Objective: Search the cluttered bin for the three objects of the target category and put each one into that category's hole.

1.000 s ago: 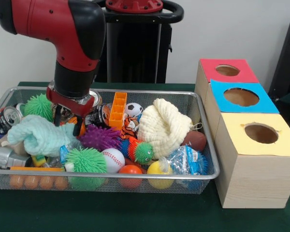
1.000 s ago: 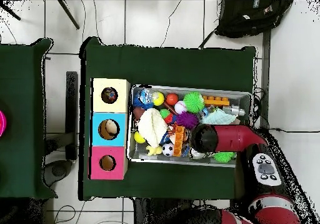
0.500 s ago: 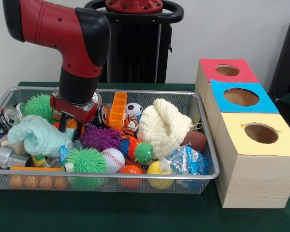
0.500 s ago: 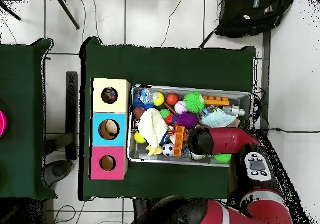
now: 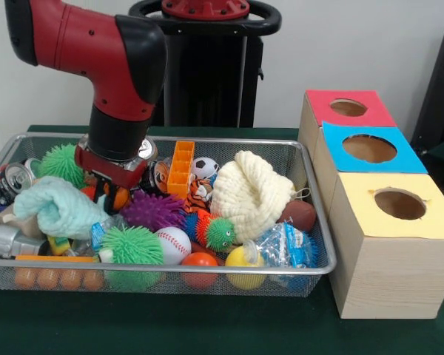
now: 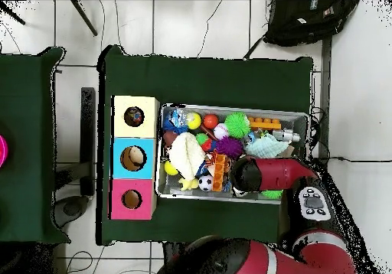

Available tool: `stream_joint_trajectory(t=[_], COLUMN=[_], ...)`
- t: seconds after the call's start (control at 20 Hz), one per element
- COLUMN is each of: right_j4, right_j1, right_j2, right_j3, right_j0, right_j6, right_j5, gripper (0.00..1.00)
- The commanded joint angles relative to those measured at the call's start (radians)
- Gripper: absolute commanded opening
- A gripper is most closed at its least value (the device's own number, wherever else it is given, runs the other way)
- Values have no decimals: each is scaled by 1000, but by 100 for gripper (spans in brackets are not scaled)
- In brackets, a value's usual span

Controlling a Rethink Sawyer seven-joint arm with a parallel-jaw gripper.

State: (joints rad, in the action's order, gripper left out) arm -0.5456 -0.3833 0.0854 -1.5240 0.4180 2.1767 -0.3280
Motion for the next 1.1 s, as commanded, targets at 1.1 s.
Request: stream_joint_trajectory(t=[1.1], right_j4=[177], right_j1=[-283], right_j2=[-179], right_j3=[-267], right_j0=[-36], right_j6=[54], right_j5=[-77], gripper=[0])
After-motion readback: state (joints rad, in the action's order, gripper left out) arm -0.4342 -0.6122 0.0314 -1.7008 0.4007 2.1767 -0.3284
